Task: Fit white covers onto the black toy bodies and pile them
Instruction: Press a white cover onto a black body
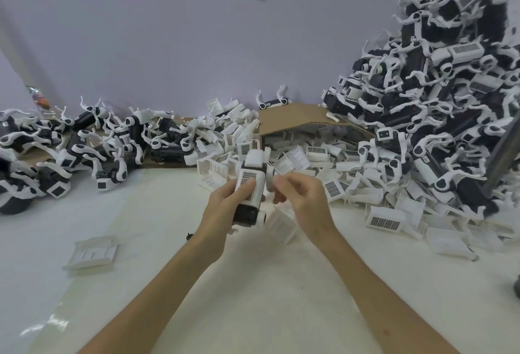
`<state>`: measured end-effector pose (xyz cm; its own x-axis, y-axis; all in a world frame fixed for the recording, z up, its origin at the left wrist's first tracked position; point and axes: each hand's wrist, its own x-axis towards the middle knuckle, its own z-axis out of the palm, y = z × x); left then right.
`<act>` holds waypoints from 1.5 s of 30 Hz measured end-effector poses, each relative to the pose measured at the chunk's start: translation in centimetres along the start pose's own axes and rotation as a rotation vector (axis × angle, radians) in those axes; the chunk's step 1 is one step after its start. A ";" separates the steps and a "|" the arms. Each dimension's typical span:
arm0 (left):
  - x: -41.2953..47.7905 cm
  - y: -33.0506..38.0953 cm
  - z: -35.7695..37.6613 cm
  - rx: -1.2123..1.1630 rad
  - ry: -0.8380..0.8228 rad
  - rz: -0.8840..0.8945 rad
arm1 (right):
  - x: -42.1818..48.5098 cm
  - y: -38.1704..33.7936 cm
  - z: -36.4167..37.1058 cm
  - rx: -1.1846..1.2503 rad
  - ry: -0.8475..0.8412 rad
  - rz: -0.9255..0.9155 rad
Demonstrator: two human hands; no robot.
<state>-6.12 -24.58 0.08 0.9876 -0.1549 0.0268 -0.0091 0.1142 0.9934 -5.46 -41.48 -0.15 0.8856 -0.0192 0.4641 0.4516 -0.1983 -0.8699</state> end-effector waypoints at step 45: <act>3.1 0.2 -9.0 0.988 0.917 0.221 | 0.9 3.4 -1.8 -0.518 -0.483 0.193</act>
<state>-1.68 -16.19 -0.69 0.6960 0.5195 0.4958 0.0955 -0.7512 0.6531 -3.36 -43.95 -2.36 0.9473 0.3098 0.0814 0.2794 -0.6751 -0.6828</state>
